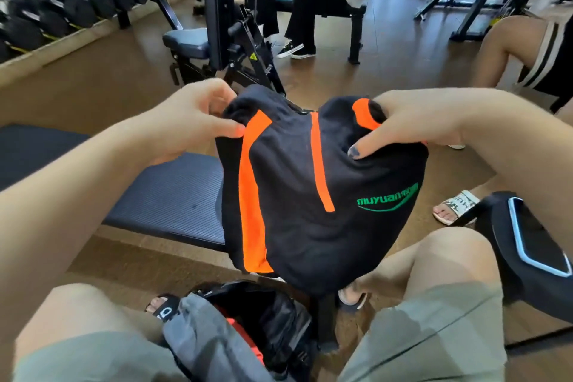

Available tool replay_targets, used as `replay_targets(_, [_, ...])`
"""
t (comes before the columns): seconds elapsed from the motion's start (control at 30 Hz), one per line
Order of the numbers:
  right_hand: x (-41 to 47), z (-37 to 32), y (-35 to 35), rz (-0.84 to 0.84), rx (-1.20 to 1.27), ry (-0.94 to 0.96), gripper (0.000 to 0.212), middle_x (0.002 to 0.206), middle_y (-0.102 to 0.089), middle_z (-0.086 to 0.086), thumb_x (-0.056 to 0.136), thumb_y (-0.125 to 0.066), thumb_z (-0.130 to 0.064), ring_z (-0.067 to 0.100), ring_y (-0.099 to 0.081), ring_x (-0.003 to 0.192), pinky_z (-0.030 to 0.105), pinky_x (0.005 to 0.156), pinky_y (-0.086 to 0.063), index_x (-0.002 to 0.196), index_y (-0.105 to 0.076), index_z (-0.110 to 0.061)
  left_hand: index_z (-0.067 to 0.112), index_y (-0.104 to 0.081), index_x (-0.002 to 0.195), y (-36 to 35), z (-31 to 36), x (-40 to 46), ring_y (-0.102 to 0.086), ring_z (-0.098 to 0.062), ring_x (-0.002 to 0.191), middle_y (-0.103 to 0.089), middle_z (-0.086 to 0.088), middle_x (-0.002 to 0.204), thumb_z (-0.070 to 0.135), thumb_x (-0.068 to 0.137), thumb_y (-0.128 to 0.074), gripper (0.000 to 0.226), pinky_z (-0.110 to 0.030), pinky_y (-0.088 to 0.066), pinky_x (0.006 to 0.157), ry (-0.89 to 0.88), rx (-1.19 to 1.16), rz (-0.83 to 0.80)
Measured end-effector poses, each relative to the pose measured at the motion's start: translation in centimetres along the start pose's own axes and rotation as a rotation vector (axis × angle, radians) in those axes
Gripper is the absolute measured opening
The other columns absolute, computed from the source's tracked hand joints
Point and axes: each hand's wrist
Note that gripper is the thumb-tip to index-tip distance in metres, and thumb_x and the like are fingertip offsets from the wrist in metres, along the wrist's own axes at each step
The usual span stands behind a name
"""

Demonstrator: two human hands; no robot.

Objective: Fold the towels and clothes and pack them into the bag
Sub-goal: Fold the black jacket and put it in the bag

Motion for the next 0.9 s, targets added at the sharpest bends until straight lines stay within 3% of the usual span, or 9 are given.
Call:
replay_targets(0.1, [0.4, -0.2, -1.2, 0.007, -0.186, -0.038, 0.026, 0.093, -0.079, 0.005, 0.082, -0.081, -0.034, 0.025, -0.076, 0.09, 0.049, 0.091, -0.059, 0.096, -0.074, -0.013, 0.01, -0.068, 0.093, -0.9, -1.4, -0.8, -0.067, -0.023, 0.088, -0.071, -0.023, 0.1, 0.024, 0.066, -0.082, 0.033, -0.051, -0.054, 0.092, 0.022, 0.133, -0.062])
replay_targets(0.2, [0.1, 0.2, -1.9, -0.087, -0.074, 0.044, 0.01, 0.099, -0.079, 0.003, 0.09, -0.074, -0.018, 0.023, -0.076, 0.095, 0.047, 0.093, -0.058, 0.1, -0.073, -0.015, 0.01, -0.071, 0.089, -1.1, -3.5, -1.3, -0.064, -0.023, 0.085, -0.072, -0.024, 0.097, 0.039, 0.059, -0.073, 0.041, -0.052, -0.052, 0.09, 0.053, 0.183, -0.057])
replay_targets(0.33, [-0.1, 0.9, -2.6, 0.102, 0.379, 0.31, 0.031, 0.117, -0.072, 0.017, 0.09, -0.067, 0.005, 0.034, -0.068, 0.115, 0.049, 0.103, -0.052, 0.119, -0.066, -0.007, 0.007, -0.069, 0.087, -1.8, -4.1, -2.0, -0.051, -0.012, 0.074, -0.065, -0.023, 0.081, 0.014, 0.08, -0.061, 0.013, -0.034, -0.04, 0.071, 0.013, 0.171, 0.038])
replay_targets(0.47, [0.6, 0.8, -2.9, 0.299, 0.491, 0.393, 0.034, 0.119, -0.069, 0.022, 0.089, -0.067, 0.006, 0.033, -0.067, 0.115, 0.044, 0.102, -0.054, 0.121, -0.066, -0.005, 0.025, -0.064, 0.102, -3.1, -4.0, -2.0, -0.053, 0.003, 0.077, -0.061, 0.012, 0.085, -0.001, 0.097, -0.041, 0.035, -0.021, -0.04, 0.072, 0.0, 0.065, 0.199])
replay_targets(0.53, [0.6, 0.7, -2.5, 0.351, 0.422, 0.384, 0.028, 0.114, -0.072, 0.018, 0.089, -0.069, 0.004, 0.028, -0.07, 0.108, 0.041, 0.098, -0.056, 0.116, -0.068, -0.004, 0.027, -0.06, 0.116, -3.5, -4.3, -2.0, -0.056, -0.004, 0.091, -0.063, 0.013, 0.097, 0.006, 0.099, -0.037, 0.035, -0.027, -0.041, 0.079, 0.01, 0.043, 0.254])
replay_targets(0.63, [0.8, 0.9, -1.7, 0.501, 0.102, 0.39, 0.025, 0.102, -0.071, 0.019, 0.086, -0.075, -0.016, 0.034, -0.067, 0.1, 0.054, 0.095, -0.053, 0.106, -0.066, -0.004, 0.027, -0.053, 0.091, -3.5, -4.0, -2.3, -0.05, -0.003, 0.078, -0.055, 0.015, 0.082, 0.017, 0.102, -0.037, 0.022, -0.028, -0.037, 0.07, 0.031, 0.105, 0.343])
replay_targets(0.73, [0.6, 1.7, -1.7, 0.673, -0.108, 0.37, 0.028, 0.091, -0.067, 0.01, 0.088, -0.07, -0.035, 0.03, -0.062, 0.089, 0.046, 0.083, -0.05, 0.1, -0.061, -0.012, 0.036, -0.045, 0.071, -3.1, -2.4, -3.4, -0.046, 0.001, 0.067, -0.052, 0.02, 0.068, 0.04, 0.099, -0.047, 0.028, -0.016, -0.036, 0.061, -0.108, 0.227, 0.269])
replay_targets(0.83, [0.0, 2.4, -2.3, 0.758, -0.116, 0.365, 0.021, 0.085, -0.065, 0.0, 0.092, -0.067, -0.039, 0.02, -0.058, 0.082, 0.036, 0.075, -0.046, 0.097, -0.06, -0.019, 0.035, -0.041, 0.072, -2.4, -1.4, -4.2, -0.049, 0.007, 0.065, -0.054, 0.027, 0.069, 0.034, 0.088, -0.073, 0.036, -0.013, -0.036, 0.06, -0.264, 0.357, 0.196])
replay_targets(0.9, [-0.6, 2.4, -2.5, 0.678, -0.115, 0.311, 0.027, 0.086, -0.067, 0.001, 0.09, -0.068, -0.044, 0.021, -0.062, 0.084, 0.038, 0.078, -0.049, 0.094, -0.063, -0.018, 0.022, -0.046, 0.077, -1.9, -1.3, -4.1, -0.045, -0.001, 0.063, -0.052, 0.013, 0.072, 0.03, 0.089, -0.074, 0.032, -0.02, -0.032, 0.058, -0.259, 0.361, 0.213])
Point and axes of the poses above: each hand's wrist, its own x-axis towards the middle knuckle, its own y-axis out of the back of the hand, z = x × y
